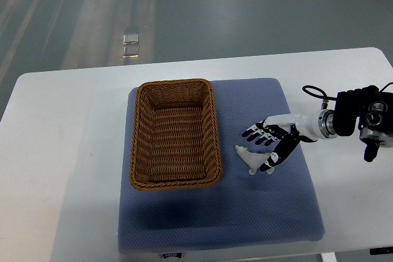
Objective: Place white bear in brown basket with right hand
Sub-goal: 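Lower the open right hand down onto the white polar bear figurine, then close the right hand fingers around the white bear, then lift the bear with the right hand and carry it above the basket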
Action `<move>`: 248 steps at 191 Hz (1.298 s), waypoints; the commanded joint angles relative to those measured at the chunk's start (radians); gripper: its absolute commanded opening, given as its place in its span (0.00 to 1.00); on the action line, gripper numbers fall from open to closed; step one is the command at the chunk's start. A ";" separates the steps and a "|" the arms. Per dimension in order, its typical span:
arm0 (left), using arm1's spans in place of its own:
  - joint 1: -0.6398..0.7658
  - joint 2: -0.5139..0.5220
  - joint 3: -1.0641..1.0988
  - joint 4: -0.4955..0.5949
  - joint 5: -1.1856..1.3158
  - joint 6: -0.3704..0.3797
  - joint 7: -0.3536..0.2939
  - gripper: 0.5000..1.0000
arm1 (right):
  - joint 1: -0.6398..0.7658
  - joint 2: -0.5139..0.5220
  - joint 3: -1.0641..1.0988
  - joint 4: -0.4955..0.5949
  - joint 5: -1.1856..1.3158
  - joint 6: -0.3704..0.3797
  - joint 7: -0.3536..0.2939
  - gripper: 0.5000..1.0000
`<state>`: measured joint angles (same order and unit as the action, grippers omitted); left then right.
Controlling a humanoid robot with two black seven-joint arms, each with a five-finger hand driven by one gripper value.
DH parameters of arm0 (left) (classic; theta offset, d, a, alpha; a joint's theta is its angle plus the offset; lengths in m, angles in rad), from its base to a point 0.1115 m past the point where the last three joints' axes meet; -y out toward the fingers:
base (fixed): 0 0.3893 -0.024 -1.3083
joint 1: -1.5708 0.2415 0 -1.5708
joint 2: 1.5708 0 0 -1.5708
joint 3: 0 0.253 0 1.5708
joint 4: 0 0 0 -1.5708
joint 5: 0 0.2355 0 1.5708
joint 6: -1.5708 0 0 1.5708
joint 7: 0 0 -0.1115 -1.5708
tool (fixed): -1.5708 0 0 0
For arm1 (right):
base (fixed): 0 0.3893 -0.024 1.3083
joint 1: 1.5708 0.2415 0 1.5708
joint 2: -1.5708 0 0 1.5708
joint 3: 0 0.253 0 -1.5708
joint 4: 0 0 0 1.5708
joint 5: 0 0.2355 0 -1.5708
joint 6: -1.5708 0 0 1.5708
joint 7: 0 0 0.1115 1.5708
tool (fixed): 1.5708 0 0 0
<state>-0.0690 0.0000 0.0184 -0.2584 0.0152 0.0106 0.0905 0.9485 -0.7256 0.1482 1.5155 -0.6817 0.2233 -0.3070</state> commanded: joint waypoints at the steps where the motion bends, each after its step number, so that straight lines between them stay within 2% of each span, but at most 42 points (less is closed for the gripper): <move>1: 0.000 0.000 0.000 0.002 0.000 0.000 0.000 1.00 | -0.013 0.009 0.001 0.000 -0.004 -0.018 0.000 0.83; 76: 0.000 0.000 0.000 -0.001 0.000 0.000 0.000 1.00 | -0.056 0.034 -0.001 -0.002 -0.056 -0.067 0.003 0.72; 85: 0.000 0.000 0.000 0.001 0.000 0.000 0.000 1.00 | -0.059 0.035 0.001 -0.003 -0.065 -0.070 0.003 0.66; 117: 0.000 0.000 0.000 0.002 0.000 -0.001 0.000 1.00 | -0.071 0.038 -0.001 -0.005 -0.093 -0.081 0.009 0.58; 136: 0.000 0.000 0.000 0.002 0.000 0.000 0.000 1.00 | -0.077 0.043 -0.001 -0.006 -0.113 -0.082 0.013 0.43; 151: 0.000 0.000 0.000 0.002 0.000 0.000 0.000 1.00 | -0.083 0.044 -0.001 -0.008 -0.141 -0.094 0.014 0.17; 170: 0.000 0.000 0.000 0.002 0.000 0.000 0.000 1.00 | -0.082 0.041 0.001 -0.008 -0.147 -0.101 0.023 0.01; 224: 0.000 0.000 0.000 0.002 0.000 0.000 0.000 1.00 | -0.039 -0.009 0.063 -0.006 -0.134 -0.084 0.028 0.00; 248: 0.000 0.000 0.000 0.002 0.000 0.000 0.000 1.00 | 0.056 -0.064 0.086 -0.002 -0.127 -0.048 0.028 0.00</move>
<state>-0.0690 0.0000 0.0184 -0.2561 0.0154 0.0108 0.0905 0.9313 -0.7477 0.2154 1.5093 -0.8155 0.1476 -0.2794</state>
